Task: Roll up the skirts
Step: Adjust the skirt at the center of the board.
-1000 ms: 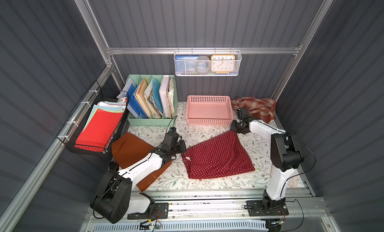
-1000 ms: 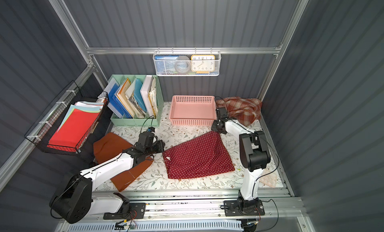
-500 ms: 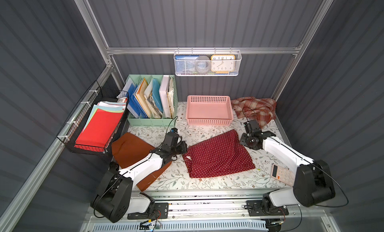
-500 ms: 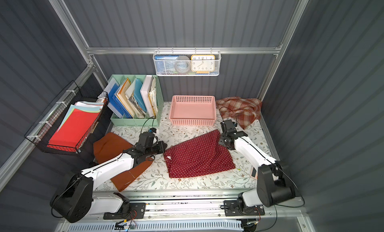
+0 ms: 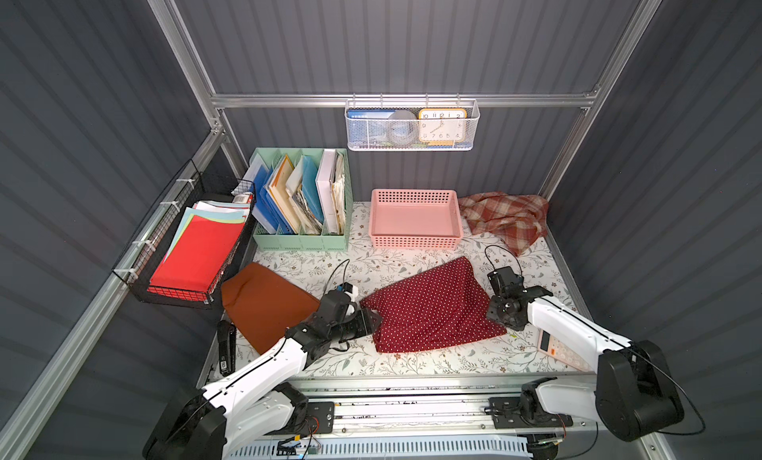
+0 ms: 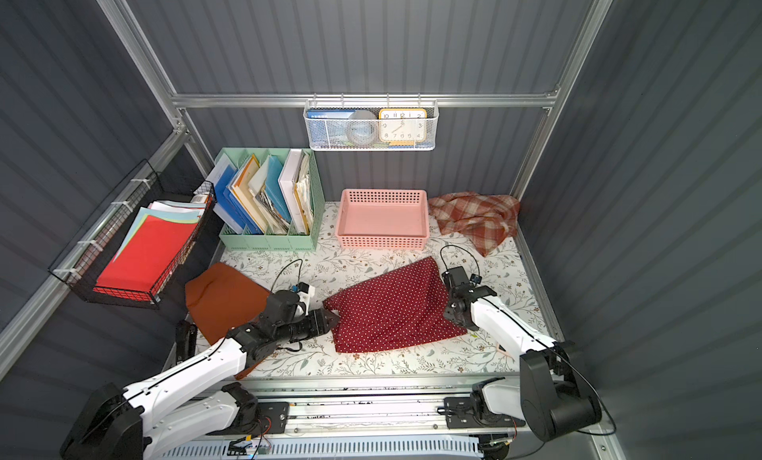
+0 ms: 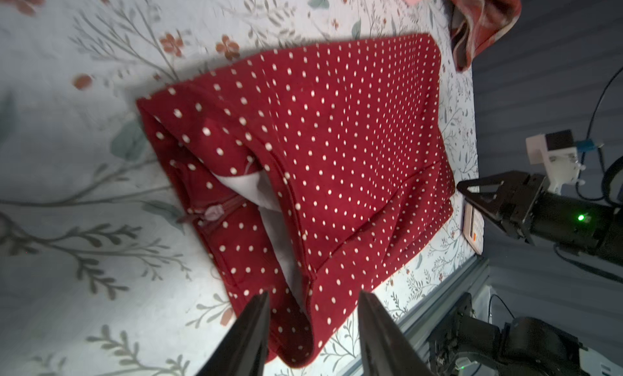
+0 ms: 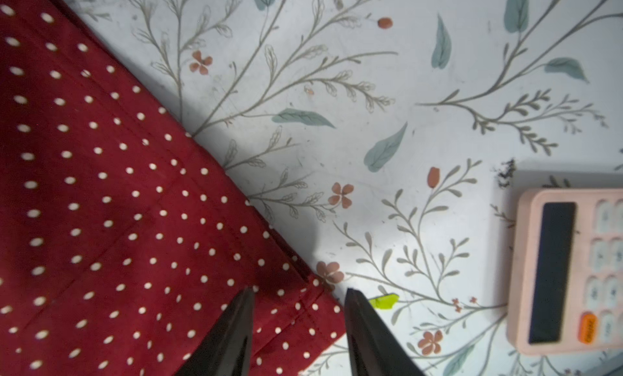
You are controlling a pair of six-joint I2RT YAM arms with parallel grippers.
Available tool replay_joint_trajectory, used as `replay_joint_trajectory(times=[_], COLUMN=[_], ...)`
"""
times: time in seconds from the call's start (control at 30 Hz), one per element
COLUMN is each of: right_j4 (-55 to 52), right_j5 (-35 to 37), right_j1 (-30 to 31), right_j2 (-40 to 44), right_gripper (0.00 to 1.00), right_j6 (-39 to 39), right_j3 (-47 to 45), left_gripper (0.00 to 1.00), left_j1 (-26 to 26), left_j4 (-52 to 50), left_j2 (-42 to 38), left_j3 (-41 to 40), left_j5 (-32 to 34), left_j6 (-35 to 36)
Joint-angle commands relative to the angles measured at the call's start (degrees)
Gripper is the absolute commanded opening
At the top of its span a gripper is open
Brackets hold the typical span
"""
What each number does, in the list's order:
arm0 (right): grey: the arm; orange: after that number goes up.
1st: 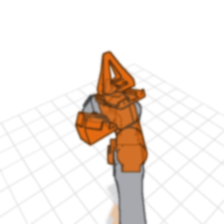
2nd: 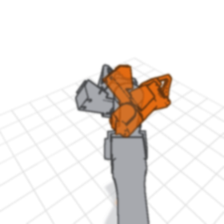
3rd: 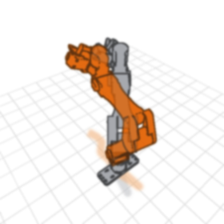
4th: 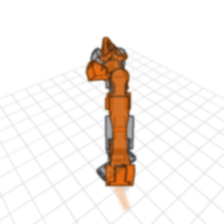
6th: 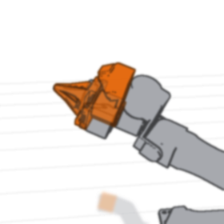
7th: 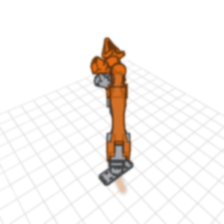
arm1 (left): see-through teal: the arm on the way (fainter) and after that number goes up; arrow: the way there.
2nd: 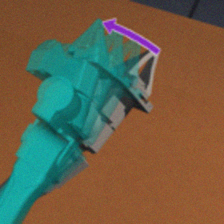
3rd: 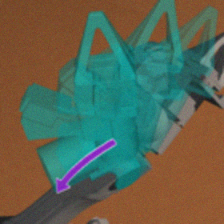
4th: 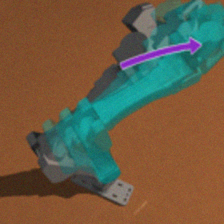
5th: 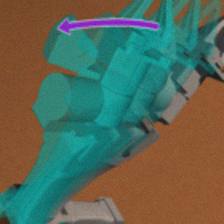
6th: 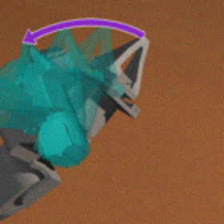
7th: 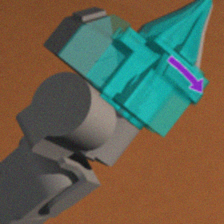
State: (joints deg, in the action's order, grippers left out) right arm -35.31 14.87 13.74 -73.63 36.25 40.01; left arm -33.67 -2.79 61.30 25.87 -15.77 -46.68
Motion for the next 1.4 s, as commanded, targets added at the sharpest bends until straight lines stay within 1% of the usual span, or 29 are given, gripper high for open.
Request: replay_joint_trajectory(times=[0.0, 0.1, 0.2, 0.27, 0.3, 0.33, 0.37, 0.4, 0.43, 0.47, 0.5, 0.53, 0.67, 0.9, 0.97, 1.03, 1.13, 1.2, 1.23, 1.27, 1.33, 1.37], right_j4=[-1.53, -1.0, -0.68, 0.31, 0.7, 0.89, 0.73, 0.68, 0.53, 0.3, -0.3, -0.81, -2.33, -8.96, -10.53, -11.32, -11.11, -11.09, -10.23, -10.07, -10.4, -9.65], right_j5=[-1.55, -3.19, -4.66, -4.76, -4.81, -4.9, -5.49, -6.02, -5.9, -5.73, -5.58, -5.54, -5.12, -2.49, -1.71, -2.89, -3.91, -2.94, -1.93, -1.26, -1.21, -1.44], right_j1=[-0.21, -0.29, -0.37, -0.38, -0.51, -0.62, -0.85, -0.99, -0.99, -0.99, -0.99, -0.99, -0.99, -0.99, -0.99, -0.99, -0.99, -0.99, -1.04, -1.08, -1.08, -1.08], right_j2=[-0.11, -0.43, -2.32, -3.87, -4.63, -5.47, -6.29, -7.06, -7.59, -7.84, -7.82, -7.39, -2.61, 6.9, 7.57, 7.79, 7.92, 8.46, 8.71, 8.78, 8.42, 7.94], right_gripper=[0.49, 0.47, 0.46, 0.41, 0.39, 0.34, 0.26, 0.22, 0.16, 0.08, 0.02, 0.0, 0.0, 0.0, 0.0, 0.0, 0.0, 0.0, 0.0, 0.0, 0.0, 0.03], right_j6=[0.1, -0.46, -0.55, -1.05, -1.16, -1.26, -1.63, -1.96, -2.22, -2.49, -2.51, -2.36, -1.75, -1.05, 0.07, 2.47, 4.46, 5.04, 5.07, 5.19, 5.99, 5.88], right_j3=[0.17, 0.08, 0.39, 0.38, 0.66, 0.97, 1.59, 2.1, 2.41, 2.66, 2.86, 2.88, 1.62, 1.73, 1.59, 1.19, -0.47, -1.47, -2.14, -2.39, -2.67, -3.23], left_gripper=[0.41, 0.38, 0.3, 0.26, 0.22, 0.18, 0.13, 0.08, 0.04, 0.0, 0.0, 0.0, 0.0, 0.0, 0.0, 0.0, 0.0, 0.0, 0.03, 0.13, 0.27, 0.39], left_j1=[-4.12, -6.11, -6.88, -7.1, -7.08, -7.15, -7.2, -7.24, -7.33, -7.37, -7.37, -7.39, -7.64, -7.83, -7.99, -8.16, -8.41, -8.98, -9.07, -9.13, -9.13, -9.13], left_j4=[2.65, 1.92, 0.81, 1.08, 1.78, 2.35, 2.89, 3.37, 3.48, 3.38, 3.26, 3.06, 1.52, -1.32, -1.4, 0.14, 3.76, 5.7, 6.15, 6.79, 7.14, 7.1], left_j2=[2.33, 4.47, 5.36, 5.66, 6.03, 6.43, 7.04, 7.52, 7.9, 8.15, 8.09, 7.89, 5.35, -2.29, -4.58, -6.28, -6.5, -5.74, -5.32, -4.87, -4.16, -3.79], left_j3=[0.38, 0.85, 0.79, 0.34, 0.12, -0.02, 0.08, 0.21, 0.42, 0.54, 0.58, 0.5, 0.04, -4.21, -6.24, -8.75, -11.74, -12.81, -13.0, -13.08, -12.46, -12.1], left_j5=[0.31, 1.72, 2.83, 3.27, 3.29, 3.27, 3.02, 2.77, 2.76, 2.86, 3.09, 3.22, 3.86, 4.65, 4.91, 4.73, 3.77, 3.85, 4.1, 4.09, 4.09, 4.1], left_j6=[-3.04, -3.25, -3.17, -2.89, -2.96, -2.98, -3.0, -2.98, -2.85, -2.74, -2.74, -2.85, -3.23, -6.31, -7.77, -9.6, -11.65, -12.36, -12.42, -12.32, -11.7, -11.28])
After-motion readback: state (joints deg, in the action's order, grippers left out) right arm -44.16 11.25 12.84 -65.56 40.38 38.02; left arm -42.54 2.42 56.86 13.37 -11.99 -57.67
